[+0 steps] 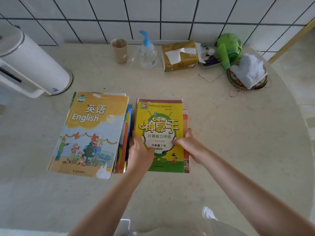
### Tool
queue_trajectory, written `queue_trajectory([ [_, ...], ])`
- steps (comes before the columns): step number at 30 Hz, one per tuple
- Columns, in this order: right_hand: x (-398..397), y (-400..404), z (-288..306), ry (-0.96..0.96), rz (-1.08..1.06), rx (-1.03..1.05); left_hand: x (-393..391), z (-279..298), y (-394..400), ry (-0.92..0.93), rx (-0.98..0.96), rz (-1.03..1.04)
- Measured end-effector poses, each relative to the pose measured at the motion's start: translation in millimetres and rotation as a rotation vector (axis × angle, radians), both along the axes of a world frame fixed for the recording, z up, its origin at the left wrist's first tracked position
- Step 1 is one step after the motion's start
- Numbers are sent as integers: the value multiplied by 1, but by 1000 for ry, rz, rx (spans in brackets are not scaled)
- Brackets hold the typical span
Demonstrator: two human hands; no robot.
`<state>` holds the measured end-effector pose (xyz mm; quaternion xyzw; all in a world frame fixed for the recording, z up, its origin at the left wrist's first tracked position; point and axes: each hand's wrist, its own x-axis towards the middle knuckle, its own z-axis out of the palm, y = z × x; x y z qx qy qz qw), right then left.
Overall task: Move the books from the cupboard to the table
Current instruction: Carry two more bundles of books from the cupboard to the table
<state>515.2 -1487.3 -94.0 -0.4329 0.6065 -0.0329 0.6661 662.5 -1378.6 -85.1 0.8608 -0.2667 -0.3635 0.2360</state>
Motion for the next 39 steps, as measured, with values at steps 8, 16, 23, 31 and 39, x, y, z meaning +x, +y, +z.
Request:
queue_trajectory([
  [8, -20, 8, 15, -21, 30, -65, 3, 4, 11, 57, -92, -9],
  [16, -45, 57, 36, 122, 100, -366, -14, 16, 33, -75, -25, -221],
  [23, -82, 119, 45, 224, -62, -392, -36, 23, 68, -225, -229, -603],
  [31, -126, 239, 56, 444, -238, -391, -76, 19, 104, -122, -597, -811],
  [39, -164, 384, 37, 551, -513, -325, -132, 18, 157, 75, -429, -1199],
])
